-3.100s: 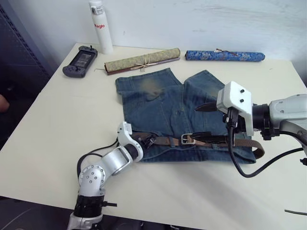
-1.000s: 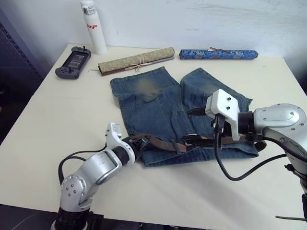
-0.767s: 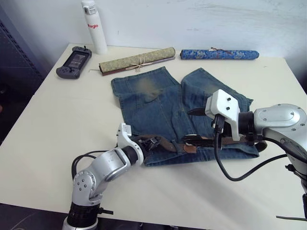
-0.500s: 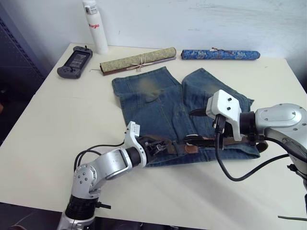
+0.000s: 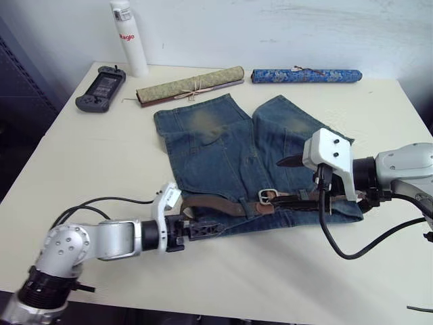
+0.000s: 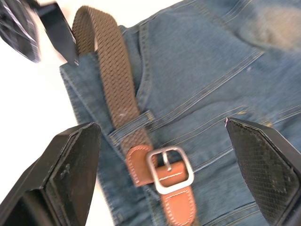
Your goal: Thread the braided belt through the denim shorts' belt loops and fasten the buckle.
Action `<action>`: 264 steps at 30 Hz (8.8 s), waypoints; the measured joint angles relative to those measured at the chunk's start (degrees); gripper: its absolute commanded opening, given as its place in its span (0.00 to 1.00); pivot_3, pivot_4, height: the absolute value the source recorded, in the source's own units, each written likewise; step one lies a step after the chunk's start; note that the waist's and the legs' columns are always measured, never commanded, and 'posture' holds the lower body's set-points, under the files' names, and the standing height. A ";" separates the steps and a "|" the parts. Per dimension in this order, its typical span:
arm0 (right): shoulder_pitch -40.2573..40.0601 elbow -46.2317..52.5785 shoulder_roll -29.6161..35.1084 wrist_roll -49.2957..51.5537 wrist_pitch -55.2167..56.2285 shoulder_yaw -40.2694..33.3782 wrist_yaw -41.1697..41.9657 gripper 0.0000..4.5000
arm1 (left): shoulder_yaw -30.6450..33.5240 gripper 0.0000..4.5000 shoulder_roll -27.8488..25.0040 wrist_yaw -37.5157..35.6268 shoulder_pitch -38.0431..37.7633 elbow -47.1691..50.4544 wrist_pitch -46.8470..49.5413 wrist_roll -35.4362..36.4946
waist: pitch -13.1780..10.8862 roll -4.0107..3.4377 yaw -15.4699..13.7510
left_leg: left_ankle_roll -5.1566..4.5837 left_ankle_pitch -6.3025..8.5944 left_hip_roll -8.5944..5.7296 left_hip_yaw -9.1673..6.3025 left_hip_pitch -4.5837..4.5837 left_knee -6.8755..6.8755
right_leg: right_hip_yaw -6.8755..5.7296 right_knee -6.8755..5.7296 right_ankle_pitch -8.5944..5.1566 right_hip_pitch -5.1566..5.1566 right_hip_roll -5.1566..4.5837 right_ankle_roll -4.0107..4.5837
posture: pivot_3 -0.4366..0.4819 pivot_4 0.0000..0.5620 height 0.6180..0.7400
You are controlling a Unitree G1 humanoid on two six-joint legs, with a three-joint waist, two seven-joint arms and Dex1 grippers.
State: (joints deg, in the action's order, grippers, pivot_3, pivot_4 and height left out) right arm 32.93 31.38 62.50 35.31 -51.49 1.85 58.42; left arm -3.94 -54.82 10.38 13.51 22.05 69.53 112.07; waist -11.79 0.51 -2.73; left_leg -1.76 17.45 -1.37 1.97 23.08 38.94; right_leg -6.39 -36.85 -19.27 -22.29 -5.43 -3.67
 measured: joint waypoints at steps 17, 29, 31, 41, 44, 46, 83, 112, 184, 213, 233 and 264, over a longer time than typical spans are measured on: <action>-14.43 7.66 2.08 -9.79 12.43 3.22 0.40 0.87 | 10.86 1.00 -20.24 -77.07 7.93 1.29 -13.77 -48.49 | -0.09 -0.17 0.95 | -0.05 -0.22 0.00 0.10 0.03 -0.91 | -0.08 0.45 -0.09 -0.23 -0.01 0.22 | 0.48 0.27 0.56; -23.58 3.68 -2.81 -35.87 38.05 11.76 -7.93 0.51 | -2.47 1.00 -10.41 -85.04 23.32 -7.32 -24.77 -69.53 | -0.13 -0.10 1.23 | -0.18 -0.53 -0.01 0.16 -0.02 -0.64 | 0.01 -0.04 -0.01 -0.21 0.02 0.09 | 0.48 0.27 0.56; -23.37 2.41 -4.07 -37.94 39.60 11.76 -8.57 0.51 | -3.18 1.00 -8.97 -85.05 24.50 -7.45 -24.32 -70.28 | -0.14 -0.09 1.19 | -0.16 -0.56 -0.01 0.14 -0.04 -0.64 | 0.00 -0.09 -0.01 -0.21 0.02 0.09 | 0.48 0.27 0.56; -20.69 -4.00 -7.87 -44.07 43.09 12.60 -8.31 0.51 | -3.42 1.00 -5.61 -84.76 24.68 -8.35 -23.92 -74.10 | -0.13 -0.07 1.23 | -0.24 -0.61 -0.01 0.12 -0.03 -0.53 | -0.03 -0.17 -0.01 -0.20 0.02 0.10 | 0.48 0.27 0.56; -20.39 -5.05 -9.18 -45.35 44.26 13.49 -8.13 0.51 | -3.41 1.00 -4.71 -84.28 24.68 -8.49 -23.72 -74.35 | -0.13 -0.07 1.23 | -0.25 -0.61 -0.01 0.12 -0.02 -0.51 | -0.03 -0.19 -0.01 -0.20 0.02 0.10 | 0.48 0.27 0.56; -20.36 -5.47 -9.38 -46.16 45.23 13.55 -8.07 0.51 | -3.40 1.00 -4.66 -84.21 24.68 -8.55 -23.72 -74.64 | -0.13 -0.07 1.23 | -0.25 -0.61 -0.01 0.12 -0.02 -0.47 | -0.03 -0.20 -0.01 -0.19 0.02 0.10 | 0.48 0.27 0.56; -26.07 -4.46 -12.19 -52.24 54.00 9.05 -12.44 0.26 | -3.78 1.00 -2.43 -85.09 25.63 -11.16 -24.00 -79.76 | -0.10 -0.03 1.26 | -0.29 -0.57 0.00 0.10 0.00 0.12 | 0.00 -0.79 -0.08 -0.20 0.01 0.22 | 0.48 0.27 0.56; -25.05 -6.66 -14.60 -51.68 54.89 8.16 -10.39 0.01 | -3.16 1.00 -0.80 -86.68 31.18 -13.05 -20.46 -76.97 | -0.07 0.01 1.28 | -0.29 -0.57 -0.01 0.10 0.00 0.21 | 0.00 -0.97 -0.10 -0.20 0.01 0.26 | 0.48 0.27 0.56; -24.15 -23.38 4.86 -62.33 86.78 -14.07 -24.45 0.00 | -23.50 0.01 21.62 -96.37 36.24 -52.25 -70.31 -111.55 | 0.73 -0.28 1.39 | -0.42 -0.54 -0.02 0.20 -0.24 0.54 | 0.07 -1.24 -0.12 -0.03 -0.03 0.29 | 0.48 0.27 0.56; -20.79 -9.94 0.59 -46.65 55.13 -7.24 -7.50 0.00 | -21.23 0.99 42.38 -65.46 37.90 -27.57 -39.34 -105.59 | 0.66 -0.21 1.23 | -0.57 -0.44 0.05 0.18 0.10 0.87 | 0.07 -1.32 -0.11 -0.19 0.01 0.27 | 0.48 0.27 0.56; -20.51 -1.72 0.60 -36.21 28.37 -9.09 -2.99 0.00 | -24.17 0.24 46.68 -54.67 37.83 -30.51 -41.88 -115.91 | 0.66 -0.21 1.01 | -0.55 -0.42 0.04 0.16 0.11 0.86 | 0.04 -1.22 -0.10 -0.18 -0.01 0.25 | 0.48 0.27 0.56; -39.49 4.34 -1.99 -40.03 39.02 -6.45 -4.59 0.99 | -16.80 0.00 42.17 -57.07 38.06 -34.20 -39.84 -112.25 | 0.65 -0.20 0.58 | -0.51 -0.41 0.03 0.17 0.07 0.77 | 0.05 -1.15 -0.09 -0.16 -0.01 0.23 | 0.48 0.27 0.56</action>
State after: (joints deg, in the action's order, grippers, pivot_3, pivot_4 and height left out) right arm -6.56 35.71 60.51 -4.72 -12.47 -4.61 53.83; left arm -20.74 -12.66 -46.69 51.57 -12.15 29.69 -0.18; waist -11.13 0.31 -2.15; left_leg -2.27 17.05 -1.34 2.14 23.15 39.71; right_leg -6.34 -38.00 -19.36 -22.45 -5.44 -3.44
